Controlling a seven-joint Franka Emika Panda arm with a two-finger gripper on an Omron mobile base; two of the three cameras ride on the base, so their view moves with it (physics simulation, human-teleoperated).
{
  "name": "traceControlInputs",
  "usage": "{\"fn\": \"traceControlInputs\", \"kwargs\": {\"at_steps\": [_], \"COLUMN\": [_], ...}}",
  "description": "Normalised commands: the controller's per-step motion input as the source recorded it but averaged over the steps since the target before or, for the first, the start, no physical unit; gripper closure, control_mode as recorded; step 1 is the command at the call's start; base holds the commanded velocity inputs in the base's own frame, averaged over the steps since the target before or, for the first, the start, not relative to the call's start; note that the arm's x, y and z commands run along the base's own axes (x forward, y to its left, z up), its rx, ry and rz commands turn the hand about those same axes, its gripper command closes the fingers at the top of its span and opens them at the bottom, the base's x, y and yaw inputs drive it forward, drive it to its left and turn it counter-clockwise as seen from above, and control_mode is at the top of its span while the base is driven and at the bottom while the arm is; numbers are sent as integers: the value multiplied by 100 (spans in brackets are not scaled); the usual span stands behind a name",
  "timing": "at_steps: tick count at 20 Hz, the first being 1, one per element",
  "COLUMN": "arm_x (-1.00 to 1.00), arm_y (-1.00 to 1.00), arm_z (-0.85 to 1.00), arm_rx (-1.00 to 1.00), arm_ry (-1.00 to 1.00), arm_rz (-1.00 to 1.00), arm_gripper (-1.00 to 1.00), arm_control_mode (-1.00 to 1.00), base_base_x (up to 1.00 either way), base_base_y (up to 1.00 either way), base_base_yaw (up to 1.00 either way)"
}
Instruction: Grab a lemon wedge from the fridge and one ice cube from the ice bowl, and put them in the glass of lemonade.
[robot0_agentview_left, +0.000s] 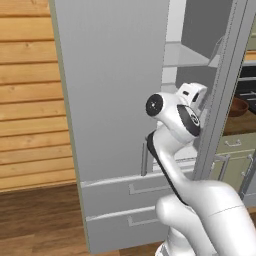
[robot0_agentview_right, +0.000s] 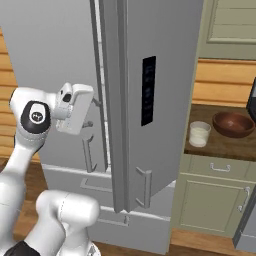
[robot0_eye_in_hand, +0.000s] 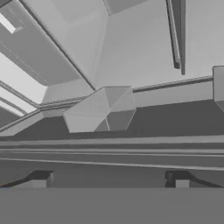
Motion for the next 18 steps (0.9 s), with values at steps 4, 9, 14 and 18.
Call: {"fn": "traceControlInputs", "kwargs": {"at_steps": [4,9,14,18], "arm_x": [13,32,36,28], "arm_y": [-2,-1,0,-4], "arm_z": [0,0,0,0], "arm_rx": [0,0,-2,-2], "arm_ry": [0,1,2,0], "arm_rz": [5,12,15,8], "arm_gripper": [-100,-100,-100,-100], "arm_control_mode": [-100,-100,-100,-100], "base_base_x": [0,0,0,0], "base_base_y": [0,0,0,0], "base_base_yaw": [0,0,0,0]}}
